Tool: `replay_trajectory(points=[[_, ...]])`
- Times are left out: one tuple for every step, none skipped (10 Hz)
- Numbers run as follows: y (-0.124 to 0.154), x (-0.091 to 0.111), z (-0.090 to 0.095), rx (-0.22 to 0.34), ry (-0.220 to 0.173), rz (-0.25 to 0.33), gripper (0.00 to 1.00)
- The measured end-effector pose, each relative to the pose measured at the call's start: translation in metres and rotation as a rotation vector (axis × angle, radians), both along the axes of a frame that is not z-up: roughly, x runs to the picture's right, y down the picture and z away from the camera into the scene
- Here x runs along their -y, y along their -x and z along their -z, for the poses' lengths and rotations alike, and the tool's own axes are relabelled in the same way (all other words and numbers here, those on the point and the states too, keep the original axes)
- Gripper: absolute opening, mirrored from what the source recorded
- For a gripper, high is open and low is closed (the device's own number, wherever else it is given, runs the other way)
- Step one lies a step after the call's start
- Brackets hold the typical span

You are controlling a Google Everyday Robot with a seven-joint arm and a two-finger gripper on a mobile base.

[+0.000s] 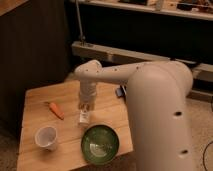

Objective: Place the bottle in the ceramic bowl

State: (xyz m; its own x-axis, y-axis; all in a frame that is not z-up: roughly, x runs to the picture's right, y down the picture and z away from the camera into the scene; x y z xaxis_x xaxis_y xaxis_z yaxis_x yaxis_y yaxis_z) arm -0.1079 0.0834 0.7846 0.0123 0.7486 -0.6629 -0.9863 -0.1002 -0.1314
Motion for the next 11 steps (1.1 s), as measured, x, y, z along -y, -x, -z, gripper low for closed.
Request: replay_trajectory(points=[[-0.001, 0.010, 0.029, 0.059, -0.028, 0.013, 0.00], [-0.003, 0.015, 0.053, 0.113, -0.049, 0.037, 0.00], [0.000, 0.019, 0.073, 0.160, -0.065, 0.070, 0.00], [0.001, 0.020, 0.090, 0.193, -0.069, 0.102, 0.00], [-0.006, 0.022, 0.110, 0.234, -0.074, 0.136, 0.00], [-0.014, 0.020, 0.119, 0.250, -0.072, 0.149, 0.00], [-0.020, 0.015, 0.127, 0.265, -0.070, 0.163, 0.00], [-0.028, 0.001, 0.133, 0.292, -0.068, 0.191, 0.00], [-0.035, -0.010, 0.134, 0.303, -0.068, 0.203, 0.00], [-0.041, -0.025, 0.131, 0.316, -0.067, 0.214, 0.00], [-0.046, -0.046, 0.125, 0.333, -0.062, 0.229, 0.00]])
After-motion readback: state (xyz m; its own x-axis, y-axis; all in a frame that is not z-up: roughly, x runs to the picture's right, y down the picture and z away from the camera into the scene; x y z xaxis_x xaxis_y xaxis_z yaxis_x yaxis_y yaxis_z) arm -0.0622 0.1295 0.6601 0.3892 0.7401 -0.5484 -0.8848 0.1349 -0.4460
